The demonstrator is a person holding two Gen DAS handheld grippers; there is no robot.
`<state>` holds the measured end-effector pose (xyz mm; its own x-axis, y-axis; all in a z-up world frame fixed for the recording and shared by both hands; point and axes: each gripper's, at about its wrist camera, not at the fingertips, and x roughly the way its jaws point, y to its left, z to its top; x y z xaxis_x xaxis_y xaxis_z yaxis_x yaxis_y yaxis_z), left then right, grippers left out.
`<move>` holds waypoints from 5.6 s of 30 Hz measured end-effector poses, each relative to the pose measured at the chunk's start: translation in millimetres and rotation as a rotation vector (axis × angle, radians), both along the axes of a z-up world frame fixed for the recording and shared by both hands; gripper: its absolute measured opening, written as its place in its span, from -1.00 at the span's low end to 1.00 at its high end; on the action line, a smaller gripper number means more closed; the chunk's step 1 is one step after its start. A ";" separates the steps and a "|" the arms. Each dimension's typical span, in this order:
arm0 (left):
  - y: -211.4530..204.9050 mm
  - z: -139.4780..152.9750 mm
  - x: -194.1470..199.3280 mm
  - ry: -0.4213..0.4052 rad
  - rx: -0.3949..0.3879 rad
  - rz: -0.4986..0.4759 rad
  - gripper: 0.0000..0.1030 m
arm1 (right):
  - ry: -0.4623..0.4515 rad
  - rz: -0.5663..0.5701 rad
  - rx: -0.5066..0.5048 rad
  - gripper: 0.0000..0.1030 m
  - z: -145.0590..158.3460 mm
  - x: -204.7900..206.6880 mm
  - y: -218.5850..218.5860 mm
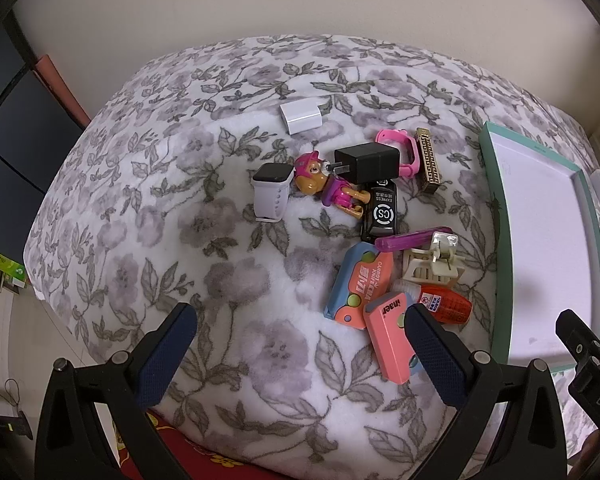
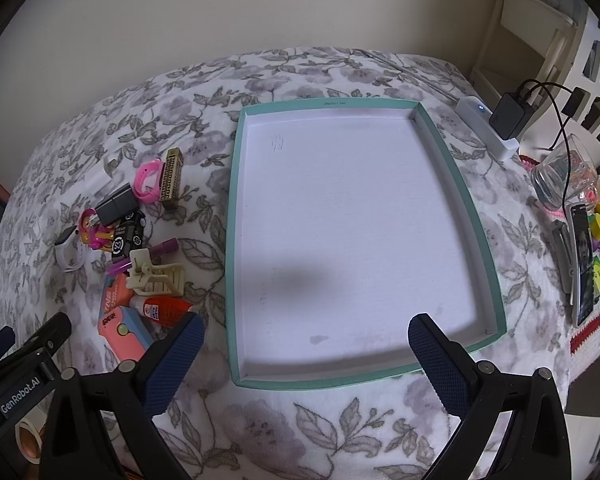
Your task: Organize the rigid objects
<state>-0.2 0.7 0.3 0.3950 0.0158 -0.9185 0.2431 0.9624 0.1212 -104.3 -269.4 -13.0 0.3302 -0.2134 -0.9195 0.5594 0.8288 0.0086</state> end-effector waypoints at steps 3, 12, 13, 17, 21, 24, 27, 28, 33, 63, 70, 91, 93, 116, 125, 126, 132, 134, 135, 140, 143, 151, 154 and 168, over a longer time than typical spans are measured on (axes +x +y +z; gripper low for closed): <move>-1.0 0.2 -0.3 0.000 0.001 0.002 1.00 | 0.001 0.001 0.000 1.00 -0.1 0.2 0.1; -1.1 0.3 -0.3 0.000 0.001 0.002 1.00 | 0.003 0.002 0.000 1.00 -0.5 0.9 0.2; -1.1 0.3 -0.3 0.000 0.002 0.002 1.00 | 0.002 0.001 -0.001 1.00 -0.6 0.9 0.3; -1.1 0.3 -0.3 0.000 0.002 0.002 1.00 | 0.003 0.002 -0.001 1.00 -0.8 1.7 0.6; -0.3 0.4 -0.2 0.000 0.003 0.002 1.00 | 0.004 0.004 -0.001 1.00 -0.8 1.2 0.2; -0.2 0.6 -0.1 0.000 0.003 0.002 1.00 | 0.004 0.002 -0.002 1.00 -0.9 1.4 0.6; -0.4 0.4 -0.2 0.000 0.003 0.002 1.00 | 0.004 0.003 -0.003 1.00 -0.4 1.1 0.5; -0.9 0.5 -0.2 0.000 0.003 0.002 1.00 | 0.003 0.003 -0.002 1.00 -0.3 0.9 0.2; -0.6 3.0 -0.6 -0.013 -0.005 -0.010 1.00 | 0.007 0.006 -0.003 1.00 -1.4 2.3 0.7; 24.0 -20.0 43.9 0.069 -0.065 0.109 1.00 | -0.019 0.301 0.078 0.88 -32.5 64.1 55.7; 37.3 -38.5 50.6 0.165 -0.061 0.171 1.00 | -0.019 0.361 0.171 0.82 -40.9 66.4 71.4; 49.6 -52.3 62.2 0.250 -0.124 0.200 1.00 | 0.008 0.479 0.224 0.47 -61.6 85.0 108.0; 41.3 -51.8 63.9 0.255 -0.138 0.182 1.00 | 0.018 0.476 0.229 0.34 -63.6 85.0 108.8; -40.1 -65.3 64.5 0.251 -0.151 0.022 1.00 | 0.078 0.358 0.237 0.21 -71.2 69.0 70.8; -92.7 -86.9 66.2 0.270 -0.075 -0.061 0.68 | 0.116 0.352 0.194 0.21 -71.7 59.1 65.6; -98.5 -90.4 65.9 0.280 -0.066 -0.069 0.57 | 0.121 0.350 0.190 0.21 -72.4 60.2 68.4; -129.3 -105.1 55.1 0.313 -0.027 -0.123 0.08 | 0.145 0.361 0.167 0.22 -74.8 54.7 72.8; -135.1 -106.3 51.5 0.297 -0.008 -0.143 -0.06 | 0.156 0.374 0.147 0.22 -76.9 53.7 76.7; -140.2 -107.1 50.0 0.295 -0.005 -0.144 -0.08 | 0.158 0.375 0.140 0.22 -78.1 54.9 82.5; -150.2 -111.8 46.5 0.317 -0.006 -0.130 -0.09 | 0.165 0.385 0.121 0.23 -80.9 56.0 91.6; -152.2 -114.2 44.6 0.331 0.009 -0.113 -0.09 | 0.166 0.400 0.095 0.23 -83.3 55.3 100.8; -158.9 -121.6 45.8 0.345 -0.005 -0.083 -0.09 | 0.141 0.412 0.055 0.25 -86.4 47.8 117.2; -158.6 -121.7 45.8 0.346 -0.006 -0.084 -0.09 | 0.135 0.417 0.048 0.17 -84.8 42.7 119.5; -85.8 -65.8 44.6 0.276 -0.053 -0.072 -0.10 | 0.095 0.402 0.091 -0.09 -64.4 36.5 106.5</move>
<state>44.3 -85.1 -65.5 0.1289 -0.0540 -0.9902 0.3274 0.9448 -0.0089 -67.9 -163.0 -77.3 0.2837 -0.0015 -0.9589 0.1934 0.9795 0.0557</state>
